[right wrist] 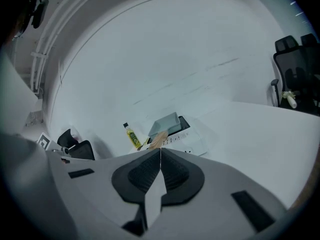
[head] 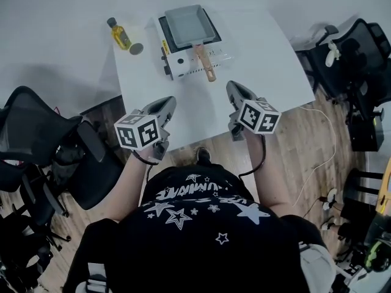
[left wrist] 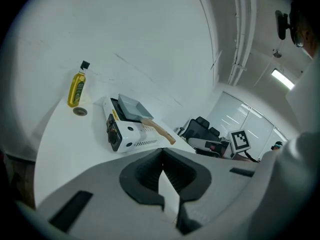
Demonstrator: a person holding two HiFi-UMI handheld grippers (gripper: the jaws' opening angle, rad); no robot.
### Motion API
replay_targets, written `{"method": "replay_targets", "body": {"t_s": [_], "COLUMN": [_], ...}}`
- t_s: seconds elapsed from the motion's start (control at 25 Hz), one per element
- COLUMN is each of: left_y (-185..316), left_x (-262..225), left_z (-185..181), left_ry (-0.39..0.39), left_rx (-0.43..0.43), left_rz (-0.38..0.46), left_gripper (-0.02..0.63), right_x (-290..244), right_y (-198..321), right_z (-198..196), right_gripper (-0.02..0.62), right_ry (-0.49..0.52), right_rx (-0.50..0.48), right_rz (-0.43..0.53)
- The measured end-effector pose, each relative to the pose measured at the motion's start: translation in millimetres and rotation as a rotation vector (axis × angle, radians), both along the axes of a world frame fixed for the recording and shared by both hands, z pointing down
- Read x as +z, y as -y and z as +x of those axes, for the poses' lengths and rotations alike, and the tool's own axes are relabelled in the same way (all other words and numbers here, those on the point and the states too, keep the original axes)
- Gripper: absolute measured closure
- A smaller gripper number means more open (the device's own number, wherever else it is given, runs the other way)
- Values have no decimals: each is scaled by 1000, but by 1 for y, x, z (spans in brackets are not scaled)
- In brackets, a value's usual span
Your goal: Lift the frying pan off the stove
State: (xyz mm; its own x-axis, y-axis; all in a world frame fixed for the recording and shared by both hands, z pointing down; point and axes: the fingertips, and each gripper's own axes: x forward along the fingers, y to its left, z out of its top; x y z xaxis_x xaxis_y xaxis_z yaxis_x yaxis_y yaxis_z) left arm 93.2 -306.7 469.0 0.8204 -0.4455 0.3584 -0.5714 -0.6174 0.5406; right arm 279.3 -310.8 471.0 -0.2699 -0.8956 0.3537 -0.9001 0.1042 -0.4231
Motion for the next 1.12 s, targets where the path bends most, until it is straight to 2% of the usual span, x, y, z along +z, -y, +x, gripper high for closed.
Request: {"method": "replay_targets", "body": {"t_s": [0.28, 0.36, 0.4, 0.52, 0.68, 0.84, 1.12], "left_y": [17, 22, 24, 28, 32, 44, 63], "left_x": [-2, -2, -2, -2, 6, 14, 27], "left_z": [39, 51, 58, 77, 101, 113, 135], "left_ry": [-16, -41, -66, -148, -237, -301, -342], "left_rx": [-24, -24, -22, -22, -15, -26, -48], "left_rz": [-10, -27, -43, -112, -262, -358, -429], "left_gripper": [587, 523, 489, 446, 393, 376, 376], "right_x": [1, 3, 3, 4, 7, 9, 16], "right_y": [28, 34, 37, 45, 57, 72, 85], "right_z": [19, 22, 24, 29, 36, 38, 31], "right_gripper": [588, 587, 586, 586, 587, 587, 588], "right_ry": [21, 16, 16, 33, 46, 54, 91], "right_rx": [-53, -69, -77, -110, -154, -182, -267], "right_rz": [10, 6, 5, 3, -3, -10, -34]}}
